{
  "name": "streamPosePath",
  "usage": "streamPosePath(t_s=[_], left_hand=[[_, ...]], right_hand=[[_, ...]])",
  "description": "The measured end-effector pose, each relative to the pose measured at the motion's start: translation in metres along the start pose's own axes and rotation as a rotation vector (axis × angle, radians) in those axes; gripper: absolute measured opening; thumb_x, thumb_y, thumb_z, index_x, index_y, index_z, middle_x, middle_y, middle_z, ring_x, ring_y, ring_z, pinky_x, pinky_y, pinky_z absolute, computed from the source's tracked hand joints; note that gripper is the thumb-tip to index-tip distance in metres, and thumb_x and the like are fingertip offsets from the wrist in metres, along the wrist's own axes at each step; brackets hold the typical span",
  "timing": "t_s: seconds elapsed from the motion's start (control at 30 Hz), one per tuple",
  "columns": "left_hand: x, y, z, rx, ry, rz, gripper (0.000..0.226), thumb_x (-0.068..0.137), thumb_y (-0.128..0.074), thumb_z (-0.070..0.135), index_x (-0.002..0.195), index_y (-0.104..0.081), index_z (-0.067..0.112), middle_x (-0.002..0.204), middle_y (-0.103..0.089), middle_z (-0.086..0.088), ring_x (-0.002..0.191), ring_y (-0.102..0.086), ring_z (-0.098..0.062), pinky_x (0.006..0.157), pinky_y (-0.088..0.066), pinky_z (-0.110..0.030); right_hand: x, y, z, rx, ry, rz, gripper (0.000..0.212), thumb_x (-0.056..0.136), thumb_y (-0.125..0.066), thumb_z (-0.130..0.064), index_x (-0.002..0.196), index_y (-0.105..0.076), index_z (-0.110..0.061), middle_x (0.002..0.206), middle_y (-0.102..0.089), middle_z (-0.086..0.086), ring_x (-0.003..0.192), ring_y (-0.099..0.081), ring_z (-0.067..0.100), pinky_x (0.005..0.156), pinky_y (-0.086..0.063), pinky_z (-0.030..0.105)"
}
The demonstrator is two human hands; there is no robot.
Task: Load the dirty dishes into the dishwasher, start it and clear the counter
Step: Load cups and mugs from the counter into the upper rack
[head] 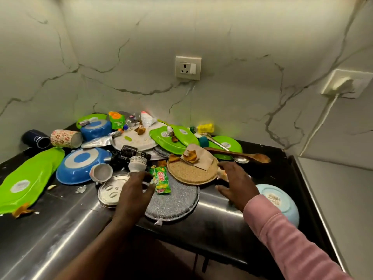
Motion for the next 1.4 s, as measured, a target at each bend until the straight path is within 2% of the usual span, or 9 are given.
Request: streamPosePath(t_s=[0.27,0.47,0.6,0.73,0.83,0.93,1.13,1.27,1.4], left_hand=[[0.061,-0.057,0.008,-0.015,-0.002,-0.022,0.020,0.084,-0.072,0.009,0.101,-0.063,0.014,0.098,-0.064,0.000,0.077,-0.063,-0.012,0.067,-0.045,-0.021],[0.074,-0.058,-0.021,0.121,0.119,0.141,0.038,0.076,-0.078,0.010,0.107,-0.057,0.007,0.105,-0.054,-0.008,0.092,-0.055,-0.024,0.080,-0.046,-0.036],[0.072,-0.034,-0.052,0.226,0.397,0.327,0.061,0.072,-0.083,0.020,0.119,-0.048,0.003,0.122,-0.045,-0.021,0.111,-0.044,-0.035,0.095,-0.037,-0.043],[0.075,-0.031,-0.085,0.309,0.539,0.202,0.084,0.067,-0.085,0.039,0.124,-0.041,-0.003,0.128,-0.043,-0.026,0.119,-0.041,-0.041,0.099,-0.034,-0.047],[0.082,-0.041,-0.092,0.401,0.491,0.109,0.092,0.067,-0.081,0.053,0.127,-0.039,-0.003,0.124,-0.049,-0.028,0.117,-0.045,-0.042,0.095,-0.038,-0.047],[0.094,-0.049,-0.093,0.455,0.455,0.097,0.087,0.070,-0.077,0.057,0.122,-0.041,-0.002,0.115,-0.057,-0.028,0.111,-0.051,-0.041,0.087,-0.042,-0.045],[0.114,-0.050,-0.085,0.387,0.447,0.131,0.066,0.078,-0.078,0.032,0.125,-0.044,0.002,0.122,-0.049,-0.026,0.107,-0.051,-0.046,0.082,-0.043,-0.046],[0.113,-0.042,-0.059,0.252,0.273,0.202,0.064,0.076,-0.081,0.021,0.129,-0.048,0.009,0.121,-0.043,-0.019,0.100,-0.054,-0.037,0.077,-0.040,-0.035],[0.106,-0.041,-0.019,0.151,0.011,0.116,0.069,0.063,-0.089,0.018,0.124,-0.059,0.010,0.112,-0.047,-0.014,0.099,-0.051,-0.026,0.083,-0.040,-0.029]], right_hand=[[0.063,-0.032,0.081,-0.265,-0.180,-0.210,0.086,0.074,-0.075,-0.041,0.142,-0.029,-0.017,0.143,-0.035,0.010,0.131,-0.036,0.030,0.104,-0.034,0.038],[0.077,-0.062,0.104,-0.304,-0.213,-0.318,0.075,0.076,-0.073,-0.038,0.135,-0.031,-0.020,0.132,-0.039,0.010,0.117,-0.049,0.031,0.093,-0.043,0.037],[0.083,-0.055,0.101,-0.229,-0.114,-0.211,0.073,0.067,-0.077,-0.030,0.130,-0.042,-0.018,0.124,-0.039,0.010,0.116,-0.045,0.032,0.087,-0.045,0.038],[0.100,-0.032,0.070,-0.007,0.100,0.091,0.074,0.056,-0.082,-0.016,0.120,-0.045,-0.014,0.110,-0.043,0.016,0.102,-0.051,0.039,0.081,-0.047,0.041],[0.111,-0.021,0.045,0.120,0.148,0.170,0.071,0.058,-0.081,-0.012,0.118,-0.045,-0.009,0.110,-0.044,0.015,0.094,-0.051,0.032,0.076,-0.039,0.030],[0.115,-0.018,0.029,0.243,0.236,0.172,0.066,0.060,-0.076,-0.016,0.119,-0.047,-0.012,0.112,-0.046,0.009,0.097,-0.051,0.025,0.080,-0.039,0.028],[0.106,-0.016,0.020,0.288,0.257,0.124,0.063,0.060,-0.071,-0.022,0.119,-0.051,-0.018,0.116,-0.046,0.006,0.107,-0.048,0.024,0.087,-0.038,0.022],[0.091,-0.010,0.027,0.307,0.245,0.150,0.066,0.061,-0.073,-0.021,0.122,-0.049,-0.015,0.117,-0.045,0.001,0.109,-0.048,0.018,0.092,-0.039,0.022],[0.062,0.001,0.027,0.320,0.160,0.188,0.072,0.062,-0.075,-0.022,0.125,-0.041,-0.021,0.115,-0.044,-0.005,0.105,-0.046,0.011,0.089,-0.037,0.014]])
Point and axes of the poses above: each hand's wrist, its own x-axis towards the middle knuckle, its own y-axis out of the back of the hand, z = x × y, the point moved 3 cm from there along x, towards the middle knuckle
